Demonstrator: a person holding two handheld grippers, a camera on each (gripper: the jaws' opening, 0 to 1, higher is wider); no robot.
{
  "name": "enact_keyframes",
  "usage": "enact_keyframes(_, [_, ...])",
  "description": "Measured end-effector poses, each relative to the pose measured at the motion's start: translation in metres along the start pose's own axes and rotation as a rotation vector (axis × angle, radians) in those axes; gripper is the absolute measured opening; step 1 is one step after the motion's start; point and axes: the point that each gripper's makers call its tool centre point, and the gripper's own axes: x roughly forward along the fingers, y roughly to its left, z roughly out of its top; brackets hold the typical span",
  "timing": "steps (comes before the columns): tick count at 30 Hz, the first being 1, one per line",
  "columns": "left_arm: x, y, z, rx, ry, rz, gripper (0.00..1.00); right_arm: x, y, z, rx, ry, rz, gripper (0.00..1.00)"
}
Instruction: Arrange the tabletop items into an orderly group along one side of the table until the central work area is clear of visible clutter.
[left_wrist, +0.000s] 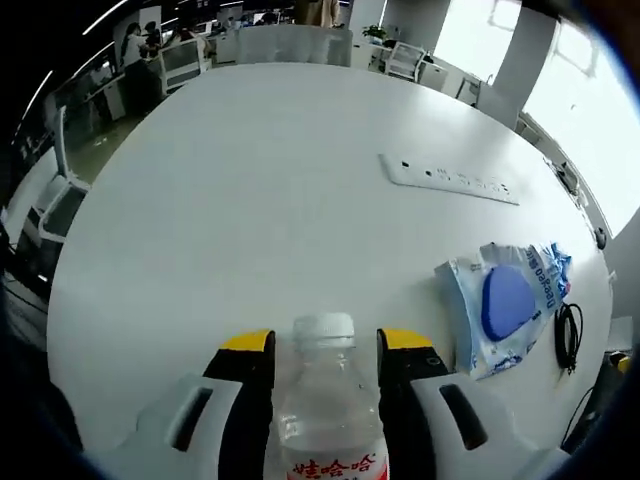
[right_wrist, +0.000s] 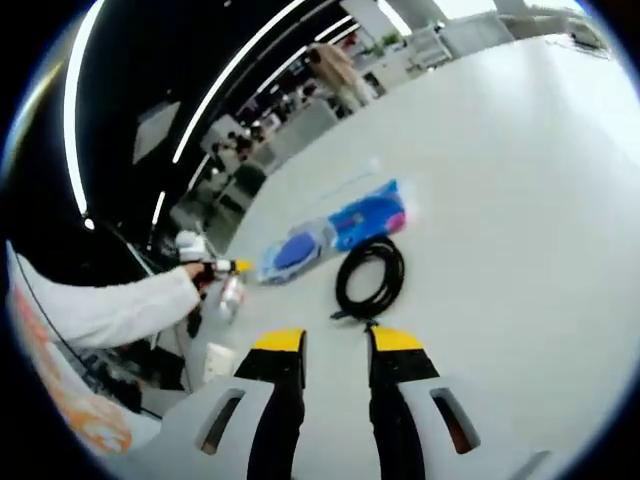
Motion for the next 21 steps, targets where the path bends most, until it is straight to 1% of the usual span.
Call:
enact_keyframes(2, [0.001,-0.002,-0.002,0.003,0.008,-0.001,0.36,0.001,0.000,-0.001,-0.001,0.007,-0.002,0.21])
enact_keyframes(3, [0.000,0.000,0.002,0.020,-0.009,0.012,0.35,0.002,0.000,-0.001,-0.001,0.009,-0.002,0.21])
enact_keyframes(4, [0.000,-0.001,0.000,0.011,-0.003,0.013,0.33,0.003,0.000,-0.001,-0.001,0.012,-0.004,0.21])
enact_keyframes(7, [0.000,0.000,0.002,0.001,-0.011,0.018,0.31,0.004,-0.002,0.000,0.005,0.015,-0.007,0.21])
enact_keyframes(8, [0.000,0.000,0.002,0.000,-0.013,0.017,0.30,0.005,-0.002,0.000,0.006,0.015,-0.007,0.21])
enact_keyframes(9, [0.000,-0.001,0.002,0.000,-0.015,0.014,0.27,0.006,-0.003,0.000,0.007,0.017,-0.007,0.21])
enact_keyframes(10, [0.000,-0.005,0.003,-0.006,-0.021,-0.005,0.24,0.007,-0.003,0.000,0.007,0.019,-0.008,0.21])
enact_keyframes(13, [-0.001,-0.006,0.002,0.013,-0.011,0.002,0.23,0.008,-0.003,-0.002,0.010,0.025,-0.005,0.21])
enact_keyframes(17, [-0.004,-0.009,0.000,0.037,-0.001,-0.006,0.22,0.007,0.000,-0.002,0.002,0.025,0.002,0.21])
enact_keyframes(21, [-0.018,-0.012,0.002,0.053,-0.023,-0.011,0.22,0.005,-0.001,-0.003,0.007,0.019,0.002,0.20])
